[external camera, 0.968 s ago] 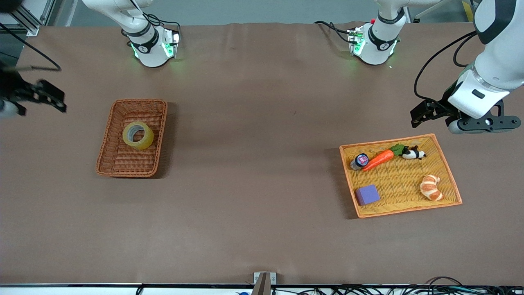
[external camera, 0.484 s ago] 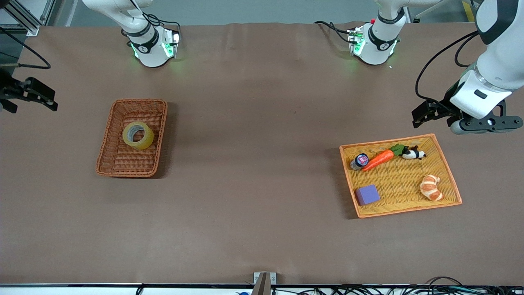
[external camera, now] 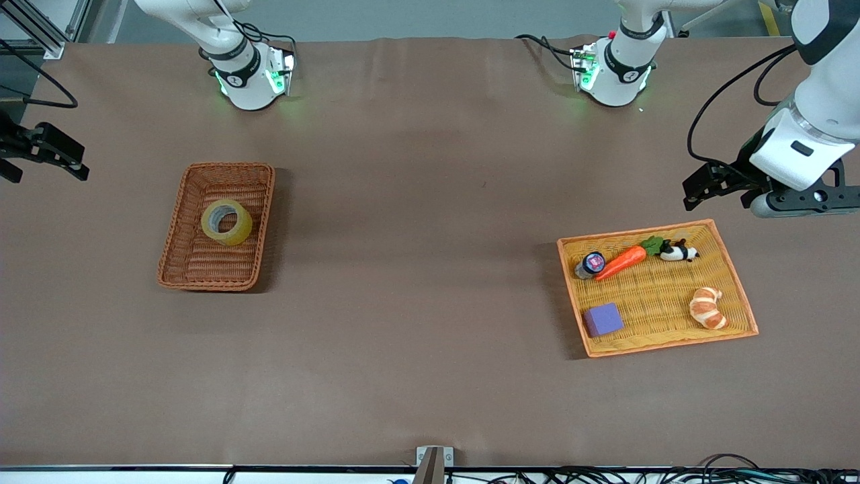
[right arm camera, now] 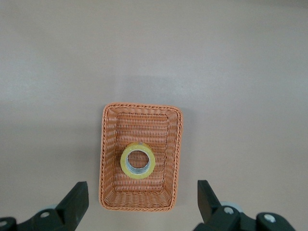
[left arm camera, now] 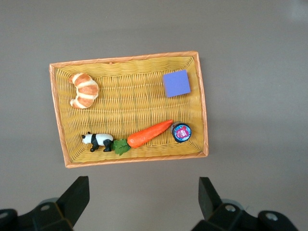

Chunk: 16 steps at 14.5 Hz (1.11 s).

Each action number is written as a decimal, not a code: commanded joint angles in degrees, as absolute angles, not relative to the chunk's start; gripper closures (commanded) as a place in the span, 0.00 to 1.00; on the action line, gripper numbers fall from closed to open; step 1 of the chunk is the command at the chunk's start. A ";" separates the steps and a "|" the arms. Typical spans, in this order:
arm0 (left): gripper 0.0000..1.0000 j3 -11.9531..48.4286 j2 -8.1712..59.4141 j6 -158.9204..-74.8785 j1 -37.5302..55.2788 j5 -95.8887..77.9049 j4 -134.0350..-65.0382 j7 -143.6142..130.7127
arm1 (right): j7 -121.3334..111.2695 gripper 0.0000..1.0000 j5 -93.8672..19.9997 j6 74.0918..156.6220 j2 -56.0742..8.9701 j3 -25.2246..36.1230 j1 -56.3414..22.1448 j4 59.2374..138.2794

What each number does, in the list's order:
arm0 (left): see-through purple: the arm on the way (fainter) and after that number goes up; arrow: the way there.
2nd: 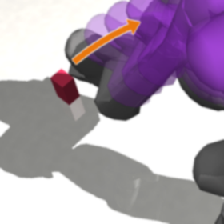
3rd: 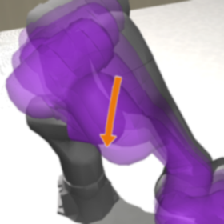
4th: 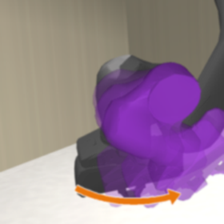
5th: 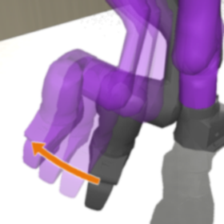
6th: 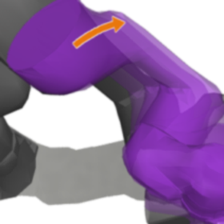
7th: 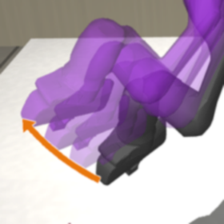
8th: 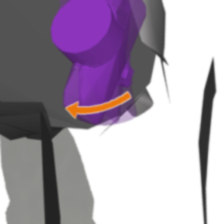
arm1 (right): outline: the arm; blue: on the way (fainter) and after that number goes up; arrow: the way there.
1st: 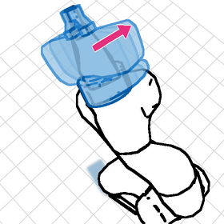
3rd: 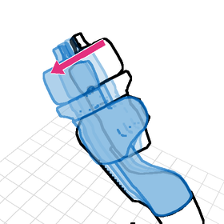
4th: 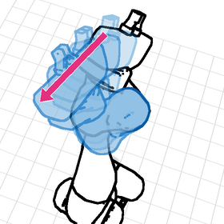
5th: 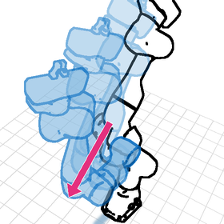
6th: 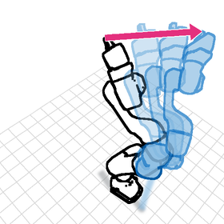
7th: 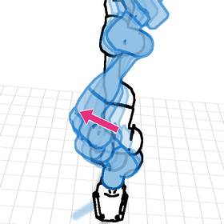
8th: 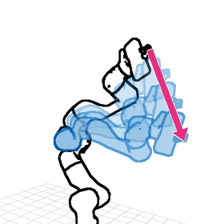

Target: Move tape to another basket

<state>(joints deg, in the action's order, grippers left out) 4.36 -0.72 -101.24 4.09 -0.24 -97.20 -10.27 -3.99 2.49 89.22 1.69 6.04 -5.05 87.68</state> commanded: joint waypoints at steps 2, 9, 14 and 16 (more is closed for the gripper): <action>0.00 3.61 0.61 -100.03 3.52 -0.96 -93.44 -8.79 | -3.25 0.00 -0.17 90.09 3.08 5.98 -4.66 89.21; 0.00 3.25 0.53 -96.17 3.34 -0.17 -93.25 -1.43 | -3.25 0.00 -0.18 90.00 2.99 5.98 -4.57 89.21; 0.00 3.25 0.70 -95.54 3.43 -0.44 -93.25 -1.76 | -3.34 0.00 -0.26 89.82 2.99 7.12 -4.83 89.21; 0.00 3.16 0.88 -95.62 3.43 -0.44 -93.25 -2.11 | -3.34 0.00 -0.26 89.65 2.99 7.03 -4.66 89.30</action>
<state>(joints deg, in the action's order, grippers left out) 3.41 0.09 -96.86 3.42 -0.24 -94.87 -2.69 -3.87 1.06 89.34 1.69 7.16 -5.01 87.72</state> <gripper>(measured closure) 0.000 0.000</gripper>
